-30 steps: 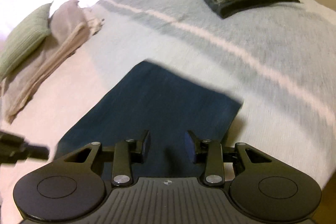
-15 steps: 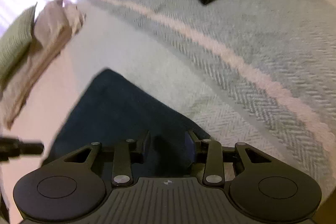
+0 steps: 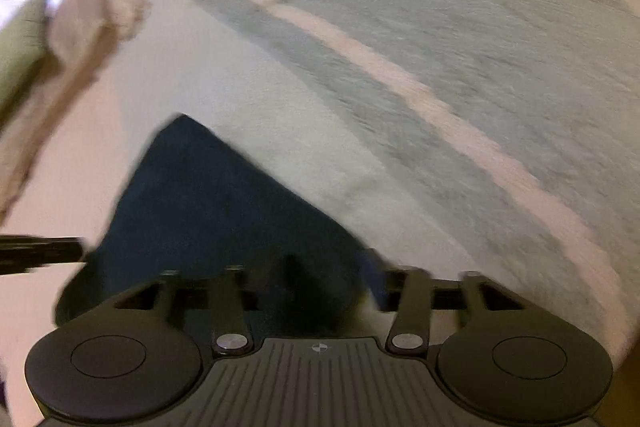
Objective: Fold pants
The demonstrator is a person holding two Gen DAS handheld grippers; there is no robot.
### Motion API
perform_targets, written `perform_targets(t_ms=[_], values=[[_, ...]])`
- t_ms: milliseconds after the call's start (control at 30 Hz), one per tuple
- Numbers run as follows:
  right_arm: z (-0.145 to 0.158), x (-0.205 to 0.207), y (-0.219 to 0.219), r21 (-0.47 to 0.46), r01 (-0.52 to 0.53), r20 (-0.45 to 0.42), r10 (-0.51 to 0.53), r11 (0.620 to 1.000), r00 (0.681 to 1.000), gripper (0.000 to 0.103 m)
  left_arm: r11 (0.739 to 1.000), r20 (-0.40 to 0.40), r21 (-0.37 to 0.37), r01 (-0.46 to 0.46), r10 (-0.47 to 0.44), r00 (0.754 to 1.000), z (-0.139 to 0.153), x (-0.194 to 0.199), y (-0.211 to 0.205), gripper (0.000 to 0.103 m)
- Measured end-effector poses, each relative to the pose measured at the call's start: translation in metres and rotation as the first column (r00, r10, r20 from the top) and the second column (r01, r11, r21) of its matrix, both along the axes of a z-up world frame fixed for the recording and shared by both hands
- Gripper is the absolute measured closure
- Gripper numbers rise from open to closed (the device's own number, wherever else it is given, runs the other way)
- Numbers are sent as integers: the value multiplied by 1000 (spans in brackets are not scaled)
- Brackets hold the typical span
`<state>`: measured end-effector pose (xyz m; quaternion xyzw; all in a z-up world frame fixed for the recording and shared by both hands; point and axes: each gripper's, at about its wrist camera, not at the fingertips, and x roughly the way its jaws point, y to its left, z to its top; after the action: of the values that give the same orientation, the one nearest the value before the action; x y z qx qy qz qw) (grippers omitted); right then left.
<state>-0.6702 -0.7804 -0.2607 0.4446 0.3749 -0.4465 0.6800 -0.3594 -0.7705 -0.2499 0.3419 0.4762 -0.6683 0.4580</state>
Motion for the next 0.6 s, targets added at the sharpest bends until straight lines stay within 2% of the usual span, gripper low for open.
perform_targets(t_ms=[133, 233, 333, 433, 500, 600], values=[[23, -11, 31, 8, 33, 8, -33, 999, 999, 42, 996, 23, -19, -82, 82, 996, 33, 27, 33, 90], [46, -15, 63, -1, 34, 8, -34, 999, 999, 41, 988, 17, -44, -145, 146, 989, 62, 44, 63, 80], [71, -11, 97, -14, 33, 12, -33, 999, 999, 40, 983, 12, -78, -164, 166, 986, 86, 51, 98, 71], [93, -6, 131, -27, 23, 37, -22, 999, 999, 39, 979, 51, -103, -174, 180, 982, 107, 54, 136, 57], [106, -1, 151, -46, 8, 37, -7, 999, 999, 38, 976, 57, -115, -187, 195, 979, 119, 55, 163, 38], [120, 3, 175, -57, 2, 44, 0, 998, 999, 37, 967, 75, -144, -212, 224, 972, 133, 56, 201, 18]])
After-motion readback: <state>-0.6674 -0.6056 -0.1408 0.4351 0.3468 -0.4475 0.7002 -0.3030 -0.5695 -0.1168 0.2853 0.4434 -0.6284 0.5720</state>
